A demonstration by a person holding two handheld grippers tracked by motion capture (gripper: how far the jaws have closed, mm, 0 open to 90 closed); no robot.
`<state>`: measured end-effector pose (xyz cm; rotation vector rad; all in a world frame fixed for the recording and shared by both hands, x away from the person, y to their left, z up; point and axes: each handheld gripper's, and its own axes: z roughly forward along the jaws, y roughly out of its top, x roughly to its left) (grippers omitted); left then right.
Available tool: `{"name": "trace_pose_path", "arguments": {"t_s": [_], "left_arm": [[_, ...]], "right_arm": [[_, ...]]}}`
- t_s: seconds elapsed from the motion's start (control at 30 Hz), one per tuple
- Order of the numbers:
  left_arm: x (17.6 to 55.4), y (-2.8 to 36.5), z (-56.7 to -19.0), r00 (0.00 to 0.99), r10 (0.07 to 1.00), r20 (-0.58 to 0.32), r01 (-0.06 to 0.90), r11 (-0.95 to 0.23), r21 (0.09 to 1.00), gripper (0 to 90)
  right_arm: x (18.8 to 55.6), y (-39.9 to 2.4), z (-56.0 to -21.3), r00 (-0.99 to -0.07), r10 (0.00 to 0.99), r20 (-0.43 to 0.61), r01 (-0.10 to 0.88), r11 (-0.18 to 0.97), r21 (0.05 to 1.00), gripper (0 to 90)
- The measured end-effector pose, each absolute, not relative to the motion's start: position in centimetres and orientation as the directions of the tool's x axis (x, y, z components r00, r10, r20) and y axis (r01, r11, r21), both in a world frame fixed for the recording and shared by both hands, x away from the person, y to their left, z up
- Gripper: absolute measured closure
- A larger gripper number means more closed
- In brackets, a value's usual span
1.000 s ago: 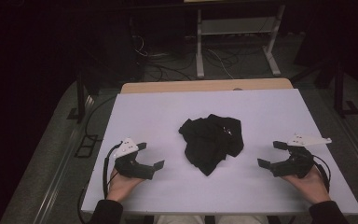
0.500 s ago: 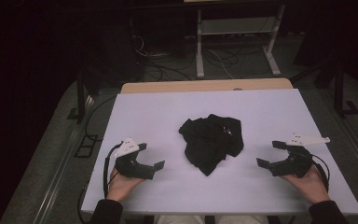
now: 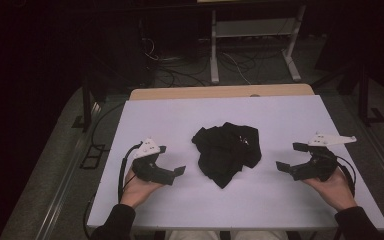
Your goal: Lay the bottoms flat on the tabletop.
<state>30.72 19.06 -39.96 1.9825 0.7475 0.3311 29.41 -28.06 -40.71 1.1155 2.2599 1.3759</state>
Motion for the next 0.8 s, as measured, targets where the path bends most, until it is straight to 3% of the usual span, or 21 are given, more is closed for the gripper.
{"name": "trace_pose_path", "arguments": {"t_s": [0.8], "left_arm": [[34.5, 16.1, -37.6, 0.813, 0.580, -0.054, 0.340, -0.398, 0.852, 0.0]], "right_arm": [[33.8, -26.1, -39.1, -0.683, 0.717, 0.136, 0.470, 0.289, 0.834, 0.0]]}}
